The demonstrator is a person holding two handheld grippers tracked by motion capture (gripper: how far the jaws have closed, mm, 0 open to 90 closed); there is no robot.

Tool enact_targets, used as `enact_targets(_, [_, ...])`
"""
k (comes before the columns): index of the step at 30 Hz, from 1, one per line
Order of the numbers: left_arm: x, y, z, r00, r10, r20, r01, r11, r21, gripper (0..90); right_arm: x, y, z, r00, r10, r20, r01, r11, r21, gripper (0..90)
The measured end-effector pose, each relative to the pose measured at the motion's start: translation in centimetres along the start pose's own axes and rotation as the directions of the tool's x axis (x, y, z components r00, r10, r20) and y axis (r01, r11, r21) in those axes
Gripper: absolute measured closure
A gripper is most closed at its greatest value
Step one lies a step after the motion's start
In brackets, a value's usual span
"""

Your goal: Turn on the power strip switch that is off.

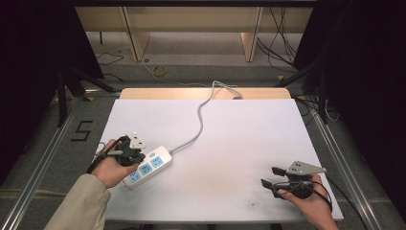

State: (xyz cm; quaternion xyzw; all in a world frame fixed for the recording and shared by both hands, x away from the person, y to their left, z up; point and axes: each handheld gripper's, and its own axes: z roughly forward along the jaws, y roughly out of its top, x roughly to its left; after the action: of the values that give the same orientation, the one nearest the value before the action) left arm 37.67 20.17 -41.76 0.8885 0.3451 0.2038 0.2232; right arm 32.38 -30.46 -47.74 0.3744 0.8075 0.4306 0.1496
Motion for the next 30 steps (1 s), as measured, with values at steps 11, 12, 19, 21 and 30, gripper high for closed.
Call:
enact_targets(11, [-1.1,1.1,-0.1,0.9996,0.016,0.023,-0.014,0.9972,-0.073,85.3,0.0,0.0,0.0,1.0,-0.001,-0.002,0.001,1.0,-0.002,33.6])
enact_targets(12, [-1.2,1.2,-0.1,0.9994,0.016,0.03,-0.013,0.9968,-0.079,84.5,0.0,0.0,0.0,1.0,0.0,-0.003,0.0,1.0,-0.001,33.6])
enact_targets(19, [-1.8,1.6,0.1,0.997,0.006,0.077,0.007,0.9866,-0.163,74.0,0.0,0.0,0.0,1.0,-0.001,-0.005,0.001,1.0,-0.002,33.6])
enact_targets(21, [-1.9,1.6,0.1,0.9953,-0.003,0.096,0.021,0.9827,-0.184,70.1,0.0,0.0,0.0,1.0,-0.001,-0.007,0.001,1.0,-0.003,33.6])
enact_targets(30, [-2.4,1.9,0.4,0.9877,-0.005,0.157,0.048,0.9617,-0.27,53.7,0.1,0.0,0.0,0.9999,-0.002,-0.011,0.002,1.0,-0.003,33.6])
